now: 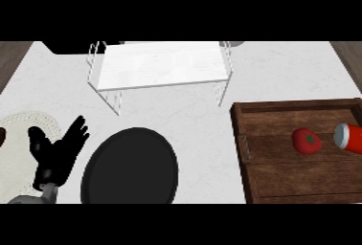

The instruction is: Pick the tomato from the tray and place it in the tiered shelf

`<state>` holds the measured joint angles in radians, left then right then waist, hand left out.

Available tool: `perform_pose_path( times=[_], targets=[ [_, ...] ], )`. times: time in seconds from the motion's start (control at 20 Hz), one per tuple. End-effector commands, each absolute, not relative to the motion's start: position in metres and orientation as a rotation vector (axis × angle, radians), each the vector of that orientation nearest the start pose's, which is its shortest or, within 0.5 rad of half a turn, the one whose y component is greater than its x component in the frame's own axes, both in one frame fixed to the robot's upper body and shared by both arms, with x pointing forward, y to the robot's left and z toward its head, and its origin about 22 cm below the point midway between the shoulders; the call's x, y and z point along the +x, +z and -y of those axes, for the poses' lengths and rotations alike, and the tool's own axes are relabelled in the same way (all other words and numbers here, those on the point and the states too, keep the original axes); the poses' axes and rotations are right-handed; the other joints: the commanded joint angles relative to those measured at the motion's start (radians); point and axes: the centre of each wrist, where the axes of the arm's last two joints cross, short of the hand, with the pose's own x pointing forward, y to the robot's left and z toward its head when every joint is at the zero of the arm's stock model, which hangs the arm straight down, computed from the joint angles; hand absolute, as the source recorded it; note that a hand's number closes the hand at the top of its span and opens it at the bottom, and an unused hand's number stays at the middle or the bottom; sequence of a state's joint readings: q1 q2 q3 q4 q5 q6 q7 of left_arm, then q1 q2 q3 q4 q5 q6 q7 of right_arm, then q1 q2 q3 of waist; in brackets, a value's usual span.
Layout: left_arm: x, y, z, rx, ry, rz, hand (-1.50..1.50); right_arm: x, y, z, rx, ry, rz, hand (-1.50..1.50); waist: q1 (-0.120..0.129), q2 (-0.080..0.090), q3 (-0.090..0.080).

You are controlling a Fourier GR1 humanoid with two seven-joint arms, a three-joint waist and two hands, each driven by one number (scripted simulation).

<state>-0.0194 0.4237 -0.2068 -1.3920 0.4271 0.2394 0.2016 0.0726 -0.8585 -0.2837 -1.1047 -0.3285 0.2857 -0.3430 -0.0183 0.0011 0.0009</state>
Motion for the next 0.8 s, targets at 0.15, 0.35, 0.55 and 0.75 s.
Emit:
perform_pose_path(
  times=[0.15,0.35,0.55,0.75],
  targets=[
    [0.238,-0.023,-0.303,0.109,0.05,1.113,0.0,0.184,0.118,0.519,-0.31,0.448,1.42,-1.5,0.005,-0.005,-0.003],
    [0.241,-0.032,-0.296,0.081,0.041,1.121,0.0,0.21,0.166,0.498,-0.398,0.543,1.339,-1.5,0.011,-0.002,-0.004],
    [0.231,-0.031,-0.292,0.105,0.051,1.109,0.0,0.219,0.183,0.464,-0.459,0.526,1.256,-1.5,0.017,-0.004,-0.003],
    [0.255,-0.027,-0.287,0.084,0.046,1.122,0.0,0.235,0.187,0.418,-0.543,0.475,1.219,-1.5,0.019,0.0,-0.003]
  ],
)
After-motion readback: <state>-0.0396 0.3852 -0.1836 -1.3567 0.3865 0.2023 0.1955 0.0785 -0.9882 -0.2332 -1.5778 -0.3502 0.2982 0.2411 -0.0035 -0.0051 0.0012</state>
